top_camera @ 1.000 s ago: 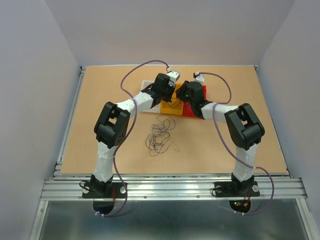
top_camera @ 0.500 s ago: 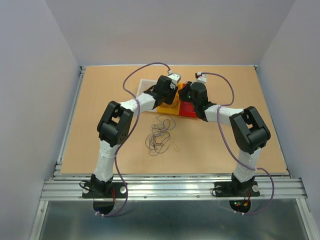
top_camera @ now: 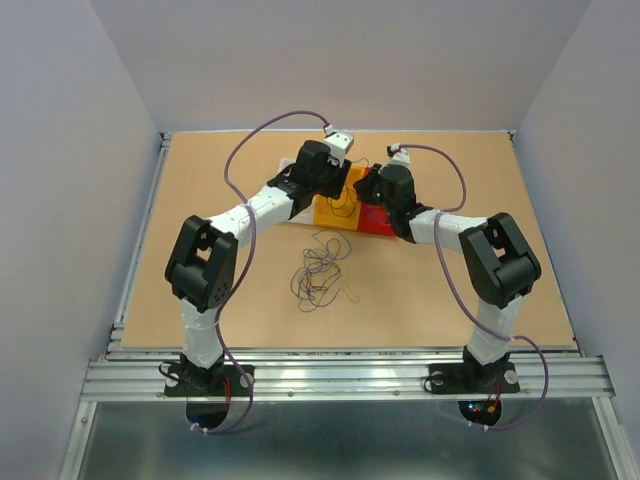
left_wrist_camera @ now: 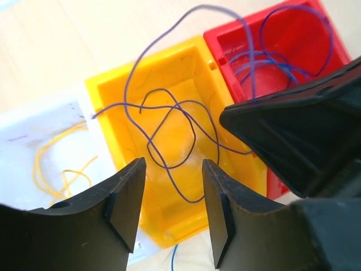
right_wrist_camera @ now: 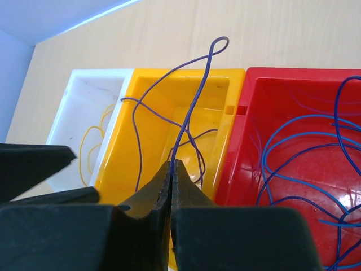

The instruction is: Untangle the cables

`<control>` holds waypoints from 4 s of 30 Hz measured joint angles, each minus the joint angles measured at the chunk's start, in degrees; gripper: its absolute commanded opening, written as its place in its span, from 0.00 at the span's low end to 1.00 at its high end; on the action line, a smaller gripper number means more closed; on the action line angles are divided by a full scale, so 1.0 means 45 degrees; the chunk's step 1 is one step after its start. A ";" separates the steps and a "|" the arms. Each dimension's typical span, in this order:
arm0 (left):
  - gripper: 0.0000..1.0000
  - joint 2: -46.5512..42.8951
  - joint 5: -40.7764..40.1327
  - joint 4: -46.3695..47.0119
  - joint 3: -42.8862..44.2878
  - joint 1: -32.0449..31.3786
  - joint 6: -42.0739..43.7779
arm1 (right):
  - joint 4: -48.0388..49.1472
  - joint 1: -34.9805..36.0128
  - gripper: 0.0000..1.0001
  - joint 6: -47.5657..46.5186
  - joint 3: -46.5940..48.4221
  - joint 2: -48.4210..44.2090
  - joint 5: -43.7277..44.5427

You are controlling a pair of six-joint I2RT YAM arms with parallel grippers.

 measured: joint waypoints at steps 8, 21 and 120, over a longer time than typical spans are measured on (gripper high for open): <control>0.50 -0.1166 0.0457 0.0233 -0.0432 0.0617 0.0136 | 0.0131 0.0238 0.01 -0.0884 -0.0379 -0.0369 -0.0627; 0.49 -0.0665 0.0704 0.0389 -0.0437 0.1418 0.0607 | -0.0797 0.0835 0.01 -0.1248 -0.1438 -0.1889 -0.1069; 0.00 -0.5965 0.6387 -0.3643 -0.5542 -0.1700 0.6766 | -0.5537 0.1909 0.75 -0.3264 -0.5693 -1.0229 -0.0170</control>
